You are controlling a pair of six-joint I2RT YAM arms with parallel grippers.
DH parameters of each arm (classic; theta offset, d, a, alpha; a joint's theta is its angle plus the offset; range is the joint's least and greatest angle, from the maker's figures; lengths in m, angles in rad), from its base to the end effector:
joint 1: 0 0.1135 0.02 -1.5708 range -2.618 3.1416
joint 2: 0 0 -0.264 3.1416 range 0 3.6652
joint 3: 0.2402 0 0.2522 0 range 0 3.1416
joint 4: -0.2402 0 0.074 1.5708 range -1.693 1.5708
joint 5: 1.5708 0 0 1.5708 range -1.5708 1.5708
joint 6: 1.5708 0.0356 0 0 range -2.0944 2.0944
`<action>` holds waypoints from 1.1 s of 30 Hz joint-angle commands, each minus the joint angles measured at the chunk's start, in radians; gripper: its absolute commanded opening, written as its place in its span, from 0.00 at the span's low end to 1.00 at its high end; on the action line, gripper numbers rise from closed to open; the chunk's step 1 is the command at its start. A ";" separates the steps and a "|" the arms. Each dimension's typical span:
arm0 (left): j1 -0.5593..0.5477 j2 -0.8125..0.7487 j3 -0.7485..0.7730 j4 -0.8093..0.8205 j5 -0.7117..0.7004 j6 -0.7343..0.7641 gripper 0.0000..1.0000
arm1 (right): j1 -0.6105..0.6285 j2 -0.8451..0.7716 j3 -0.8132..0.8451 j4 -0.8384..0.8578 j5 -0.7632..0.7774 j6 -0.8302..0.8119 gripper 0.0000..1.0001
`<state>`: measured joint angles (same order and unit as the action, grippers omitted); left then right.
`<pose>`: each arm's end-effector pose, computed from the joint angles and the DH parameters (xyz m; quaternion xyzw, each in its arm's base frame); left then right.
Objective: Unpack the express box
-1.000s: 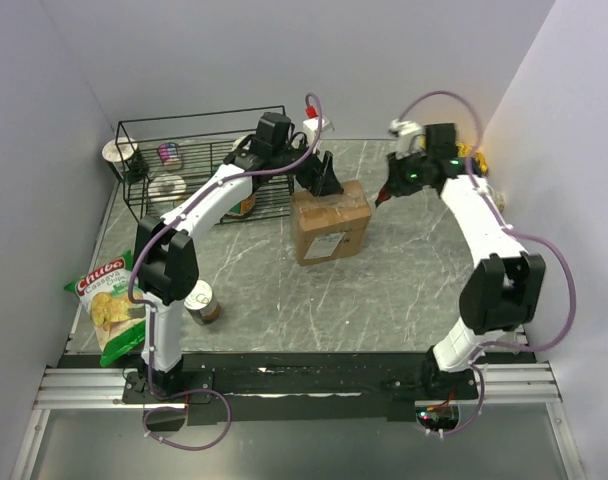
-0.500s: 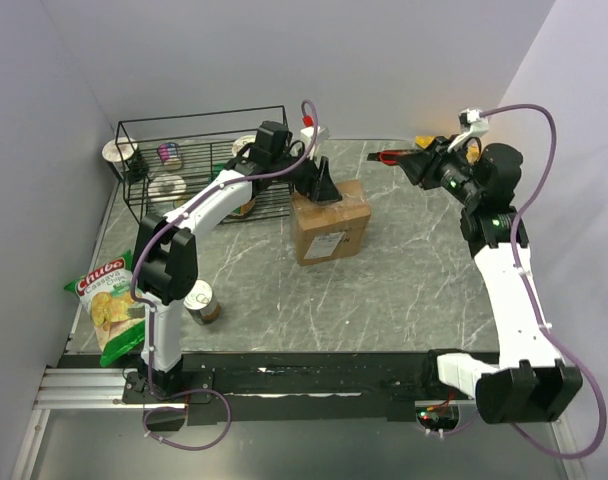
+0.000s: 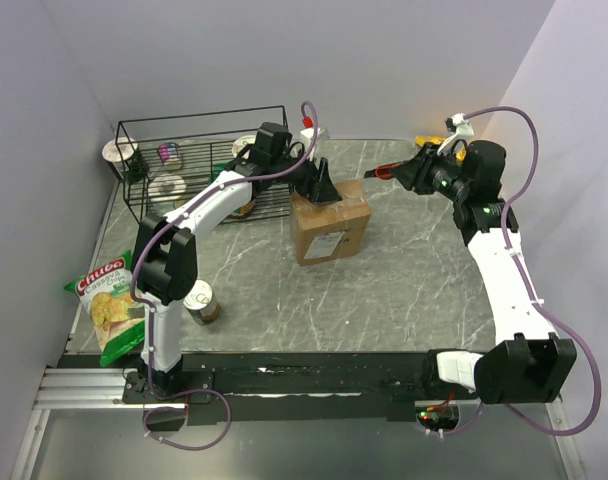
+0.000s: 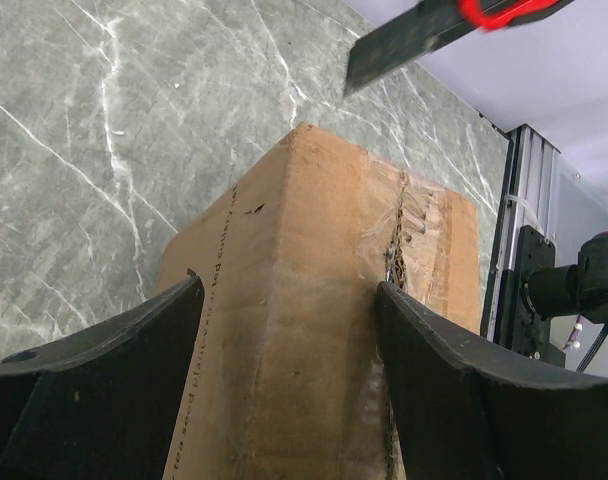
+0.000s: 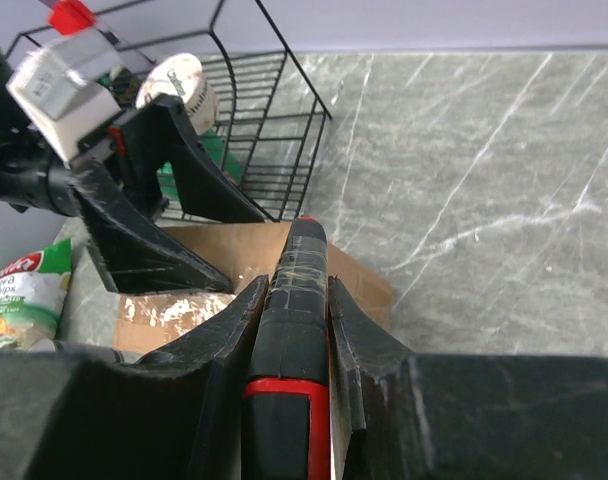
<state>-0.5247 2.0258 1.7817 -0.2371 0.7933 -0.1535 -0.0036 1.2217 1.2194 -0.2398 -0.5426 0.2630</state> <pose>0.3992 -0.2604 0.3038 0.3423 0.7383 -0.4706 0.3409 0.2763 0.0174 0.3960 -0.0629 0.7738 0.2860 0.5617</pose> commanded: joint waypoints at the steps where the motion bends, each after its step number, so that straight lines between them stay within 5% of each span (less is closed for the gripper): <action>1: 0.005 -0.021 -0.024 -0.051 -0.011 0.031 0.75 | -0.003 0.012 0.048 -0.004 0.003 -0.004 0.00; 33: 0.005 -0.004 -0.016 -0.041 -0.008 0.011 0.75 | -0.002 0.012 0.062 -0.047 -0.045 -0.008 0.00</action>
<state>-0.5247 2.0258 1.7817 -0.2359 0.7933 -0.1555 -0.0036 1.2499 1.2304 -0.3008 -0.5682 0.2607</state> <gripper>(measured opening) 0.747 0.325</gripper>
